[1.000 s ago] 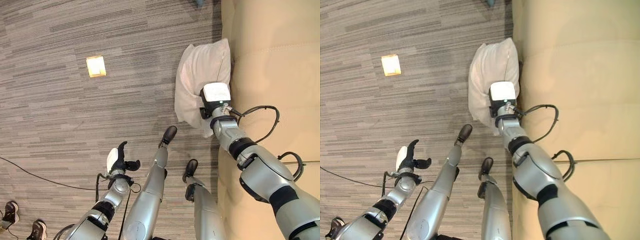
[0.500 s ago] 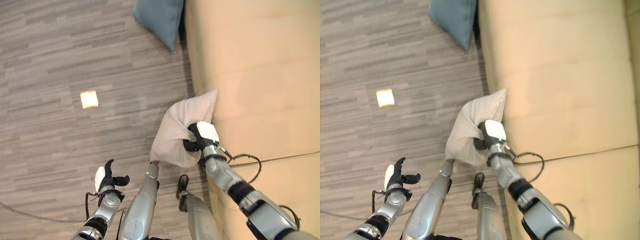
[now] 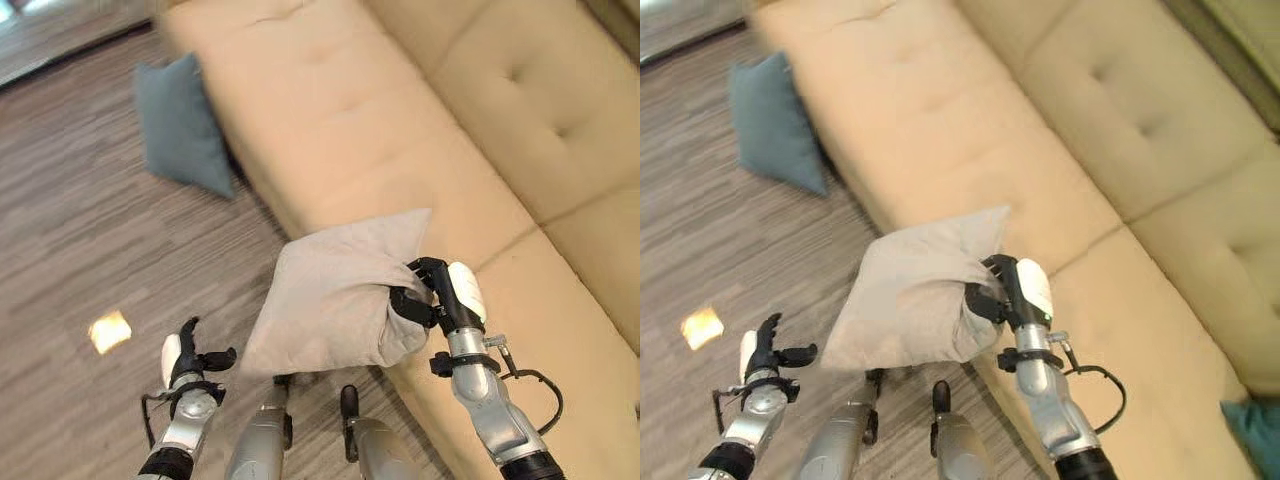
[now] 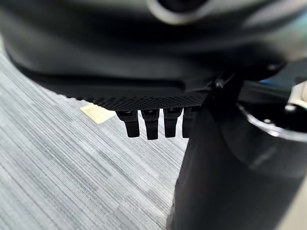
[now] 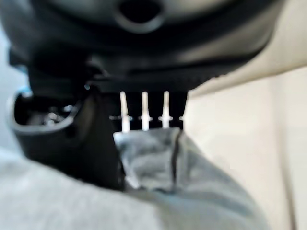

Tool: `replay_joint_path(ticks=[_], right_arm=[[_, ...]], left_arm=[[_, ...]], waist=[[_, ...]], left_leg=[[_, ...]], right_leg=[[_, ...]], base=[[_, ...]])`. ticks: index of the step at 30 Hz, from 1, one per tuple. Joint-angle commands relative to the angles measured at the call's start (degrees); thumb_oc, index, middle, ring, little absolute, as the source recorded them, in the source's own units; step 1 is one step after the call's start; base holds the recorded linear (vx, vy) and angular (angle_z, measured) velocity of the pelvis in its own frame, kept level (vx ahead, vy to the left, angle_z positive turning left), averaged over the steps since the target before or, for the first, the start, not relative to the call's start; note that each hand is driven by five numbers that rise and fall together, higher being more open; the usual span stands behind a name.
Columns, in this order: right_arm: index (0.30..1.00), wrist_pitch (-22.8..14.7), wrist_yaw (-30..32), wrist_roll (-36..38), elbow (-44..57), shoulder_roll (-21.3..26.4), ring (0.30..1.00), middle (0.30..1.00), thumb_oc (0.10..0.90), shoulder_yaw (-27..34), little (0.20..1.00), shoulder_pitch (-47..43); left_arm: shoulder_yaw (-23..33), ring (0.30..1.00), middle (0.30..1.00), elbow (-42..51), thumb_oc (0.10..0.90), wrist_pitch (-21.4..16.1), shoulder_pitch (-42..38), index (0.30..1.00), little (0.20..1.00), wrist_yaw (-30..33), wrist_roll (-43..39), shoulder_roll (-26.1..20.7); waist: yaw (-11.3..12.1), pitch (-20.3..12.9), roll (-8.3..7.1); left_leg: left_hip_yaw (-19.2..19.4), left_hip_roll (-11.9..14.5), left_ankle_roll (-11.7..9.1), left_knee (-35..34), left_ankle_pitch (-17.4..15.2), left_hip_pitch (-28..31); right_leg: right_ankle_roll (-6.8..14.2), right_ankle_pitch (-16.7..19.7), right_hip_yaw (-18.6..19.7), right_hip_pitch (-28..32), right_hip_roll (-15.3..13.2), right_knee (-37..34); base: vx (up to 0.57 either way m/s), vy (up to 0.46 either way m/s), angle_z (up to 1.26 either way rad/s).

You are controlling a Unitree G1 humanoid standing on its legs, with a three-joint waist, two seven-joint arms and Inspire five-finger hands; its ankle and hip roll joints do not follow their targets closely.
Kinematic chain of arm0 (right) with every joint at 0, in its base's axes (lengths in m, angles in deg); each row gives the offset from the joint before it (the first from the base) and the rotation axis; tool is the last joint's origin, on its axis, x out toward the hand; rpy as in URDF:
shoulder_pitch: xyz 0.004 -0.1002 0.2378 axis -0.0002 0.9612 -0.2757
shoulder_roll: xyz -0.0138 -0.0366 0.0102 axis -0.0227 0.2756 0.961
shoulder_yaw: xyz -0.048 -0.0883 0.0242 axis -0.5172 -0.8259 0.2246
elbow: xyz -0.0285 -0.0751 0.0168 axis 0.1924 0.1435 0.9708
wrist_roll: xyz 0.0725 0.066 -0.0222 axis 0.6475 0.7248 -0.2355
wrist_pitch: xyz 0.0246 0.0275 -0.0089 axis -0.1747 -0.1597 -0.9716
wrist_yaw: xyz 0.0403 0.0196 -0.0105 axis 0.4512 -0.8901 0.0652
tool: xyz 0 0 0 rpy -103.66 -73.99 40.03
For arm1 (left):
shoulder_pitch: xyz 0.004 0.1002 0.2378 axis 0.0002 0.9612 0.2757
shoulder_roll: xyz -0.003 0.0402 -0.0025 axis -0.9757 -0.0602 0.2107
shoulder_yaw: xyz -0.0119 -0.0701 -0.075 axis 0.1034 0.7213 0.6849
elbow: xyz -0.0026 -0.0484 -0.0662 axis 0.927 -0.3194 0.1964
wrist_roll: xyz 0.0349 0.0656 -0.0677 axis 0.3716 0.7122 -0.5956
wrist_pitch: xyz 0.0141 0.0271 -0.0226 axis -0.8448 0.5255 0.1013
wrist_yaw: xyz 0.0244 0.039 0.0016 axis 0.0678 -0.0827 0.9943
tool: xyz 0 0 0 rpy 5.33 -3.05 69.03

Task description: Pick up all the scattered cushions and arrange them neatly on the sofa.

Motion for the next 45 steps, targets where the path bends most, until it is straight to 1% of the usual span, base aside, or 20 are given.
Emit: replay_joint_path(ticks=[1,4,7,9,10,11,12,13,14,18,20,21,22,26,30,32,36,39,44,45], right_arm=[[0.300,-4.44,6.45,-1.63,6.72,4.63,0.300,0.300,0.400,8.28,0.300,1.81],[0.300,-3.62,5.58,-2.69,5.61,3.99,0.300,0.300,0.400,9.11,0.300,4.31],[0.300,-3.33,4.49,-2.25,4.79,3.07,0.300,0.300,0.400,9.62,0.300,7.11],[0.300,-3.37,3.76,-2.05,4.64,2.90,0.300,0.300,0.400,9.16,0.300,8.16],[0.300,-3.33,3.51,-1.97,4.55,2.77,0.300,0.300,0.400,8.77,0.300,8.44],[0.300,-3.31,3.51,-1.96,4.57,2.81,0.300,0.300,0.400,8.74,0.300,8.46],[0.300,-3.28,2.49,-1.92,4.51,2.69,0.300,0.300,0.400,7.75,0.300,8.41],[0.300,-3.25,2.47,-1.91,4.54,2.73,0.300,0.300,0.400,7.71,0.300,8.39],[0.300,-3.15,1.63,-1.75,4.44,2.70,0.300,0.300,0.400,6.97,0.300,8.08],[0.300,-3.01,0.22,-1.26,4.56,2.99,0.300,0.300,0.400,5.70,0.300,7.46],[0.300,-3.45,-1.99,-0.38,5.83,3.38,0.300,0.300,0.400,4.00,0.300,7.83],[0.300,-3.44,-2.01,-0.37,5.85,3.36,0.300,0.300,0.400,4.00,0.300,7.79],[0.300,-3.52,-2.68,0.16,5.97,3.37,0.300,0.300,0.400,3.25,0.300,8.07],[0.300,-3.41,-3.83,1.24,5.24,3.85,0.300,0.300,0.400,2.58,0.300,7.84],[0.300,-3.08,-5.00,1.87,4.17,4.38,0.300,0.300,0.400,3.09,0.300,7.50],[0.300,-3.06,-6.22,2.19,3.86,5.20,0.300,0.300,0.400,4.42,0.300,7.75],[0.300,-3.84,-8.79,3.14,2.89,5.43,0.300,0.300,0.400,6.07,0.300,8.52],[0.300,-4.25,-9.51,2.47,2.50,5.38,0.300,0.300,0.400,6.54,0.300,8.87],[0.300,-4.93,-10.39,2.68,2.62,5.02,0.300,0.300,0.400,7.04,0.300,8.95],[0.300,-5.49,-11.69,3.05,2.50,4.96,0.300,0.300,0.400,6.85,0.300,8.86]], left_arm=[[3.38,0.900,0.900,-1.38,0.800,-3.30,3.32,0.900,0.900,1.94,-2.21,0.87],[5.21,0.900,0.900,-2.86,0.800,-4.04,3.84,0.900,0.900,0.64,-7.17,3.40],[5.04,0.900,0.900,-5.98,0.800,-3.95,3.27,0.900,0.900,-0.25,-8.02,5.16],[5.30,0.900,0.900,-7.28,0.800,-4.25,3.96,0.900,0.900,-2.19,-11.36,6.83],[5.89,0.900,0.900,-8.23,0.800,-4.60,4.11,0.900,0.900,-2.83,-15.14,7.99],[5.90,0.900,0.900,-8.30,0.800,-4.66,4.11,0.900,0.900,-2.89,-15.24,7.99],[7.25,0.900,0.900,-9.94,0.800,-4.72,3.78,0.900,0.900,-4.61,-21.86,9.70],[7.29,0.900,0.900,-10.03,0.800,-4.76,3.74,0.900,0.900,-4.70,-21.96,9.68],[8.08,0.900,0.900,-11.56,0.800,-4.37,3.23,0.900,0.900,-6.35,-25.56,10.60],[9.13,0.900,0.900,-15.41,0.800,-3.33,1.69,0.900,0.900,-8.08,-28.80,11.62],[8.93,0.900,0.900,-16.19,0.800,-3.36,-0.83,0.900,0.900,-10.24,-32.67,13.10],[8.95,0.900,0.900,-16.20,0.800,-3.36,-0.87,0.900,0.900,-10.24,-32.67,13.08],[8.79,0.900,0.900,-15.45,0.800,-3.69,-1.95,0.900,0.900,-10.44,-35.14,13.39],[8.46,0.900,0.900,-10.51,0.800,-5.30,-3.69,0.900,0.900,-11.93,-41.13,12.85],[8.00,0.900,0.900,-8.14,0.800,-5.30,-3.66,0.900,0.900,-14.49,-43.50,11.64],[6.79,0.900,0.900,-0.43,0.800,-6.28,-1.85,0.900,0.900,-18.20,-46.04,10.17],[5.60,0.900,0.900,4.54,0.800,-5.18,2.42,0.900,0.900,-24.38,-48.20,8.51],[5.40,0.900,0.900,5.98,0.800,-5.12,3.26,0.900,0.900,-25.72,-49.29,8.27],[4.40,0.900,0.900,6.97,0.800,-3.87,3.58,0.900,0.900,-29.72,-51.19,8.57],[3.32,0.900,0.900,5.81,0.800,-2.58,3.65,0.900,0.900,-32.91,-49.44,8.38]], waist=[[-3.03,-9.71,2.13],[-3.93,-11.52,2.79],[-5.42,-12.76,3.24],[-6.40,-13.40,3.52],[-6.89,-13.62,3.59],[-6.85,-13.63,3.62],[-7.79,-14.08,3.96],[-7.76,-14.07,3.99],[-8.36,-14.29,4.27],[-9.35,-14.62,4.66],[-11.18,-14.84,5.14],[-11.12,-14.93,5.10],[-11.93,-14.77,5.22],[-12.84,-14.21,5.22],[-13.23,-13.99,5.49],[-13.29,-13.96,6.29],[-13.18,-13.98,7.55],[-13.27,-14.19,8.29],[-13.38,-14.25,9.01],[-13.59,-14.26,9.35]], left_leg=[[-2.68,1.19,-2.78,4.26,-13.17,3.28],[-0.91,0.75,-2.57,3.35,-13.97,5.38],[-0.23,0.30,-2.61,2.40,-14.13,7.18],[0.46,0.28,-2.56,1.98,-14.40,8.07],[0.90,0.32,-2.50,1.94,-14.56,8.42],[0.97,0.34,-2.50,1.93,-14.58,8.45],[1.95,0.55,-2.45,2.04,-14.97,8.97],[2.04,0.58,-2.46,2.03,-15.00,9.00],[2.72,0.80,-2.39,2.16,-15.16,9.24],[3.89,1.22,-2.44,1.81,-15.22,9.76],[5.24,1.69,-2.67,0.57,-15.16,10.92],[5.34,1.70,-2.71,0.54,-14.92,10.72],[5.87,1.95,-2.77,0.07,-15.00,11.09],[7.38,2.38,-2.97,-0.84,-14.45,11.18],[8.37,2.66,-3.14,-1.25,-14.17,11.21],[8.46,2.78,-3.34,-1.64,-13.97,11.59],[8.41,2.87,-3.46,-1.81,-13.87,12.00],[8.57,3.01,-3.60,-1.91,-13.87,12.36],[8.43,3.21,-3.74,-1.93,-13.76,12.59],[8.41,3.34,-3.77,-1.96,-13.73,12.80]], right_leg=[[2.39,6.13,-1.37,-2.42,-2.22,2.11],[2.67,6.22,-0.92,-1.12,-3.16,0.69],[3.00,6.29,-0.04,-0.16,-3.20,-0.32],[3.17,6.81,0.91,-0.07,-2.90,-0.80],[3.28,7.14,1.54,-0.12,-2.75,-1.04],[3.28,7.16,1.61,-0.12,-2.72,-1.07],[3.20,6.70,2.95,-0.06,-2.33,-1.71],[3.20,6.71,3.04,-0.08,-2.28,-1.71],[3.21,6.35,3.81,0.01,-1.95,-2.16],[3.19,6.14,5.05,-0.07,-1.42,-2.46],[3.36,5.80,6.38,0.11,-0.59,-3.15],[3.31,6.08,6.48,-0.09,-0.57,-3.27],[3.47,5.74,7.00,-0.14,-0.13,-3.45],[3.80,6.31,8.52,-0.80,0.65,-4.31],[3.85,6.78,9.72,-1.24,1.09,-4.93],[3.78,6.92,10.00,-0.88,1.19,-5.74],[3.60,6.81,10.10,-0.14,1.28,-6.67],[3.44,6.80,10.28,0.34,1.41,-7.21],[3.27,6.62,10.16,0.90,1.54,-7.46],[3.21,6.55,10.35,1.09,1.64,-7.65]], base=[[0.09,-0.014,-0.38],[0.10,0.014,-0.44],[0.09,-0.010,-0.19],[0.07,-0.039,-0.18],[0.04,-0.029,-0.17],[0.07,-0.045,-0.28],[0.05,-0.021,-0.27],[0.08,-0.028,-0.37],[0.03,-0.006,-0.30],[0.05,-0.007,-0.22],[0.08,-0.014,-0.10],[0.06,-0.031,-0.21],[0.04,-0.026,-0.22],[0.01,-0.027,-0.32],[0.02,-0.032,-0.21],[0.05,-0.033,-0.26],[0.04,-0.022,-0.06],[0.03,-0.023,-0.02],[0.01,-0.010,-0.01],[0.00,0.000,0.00]])
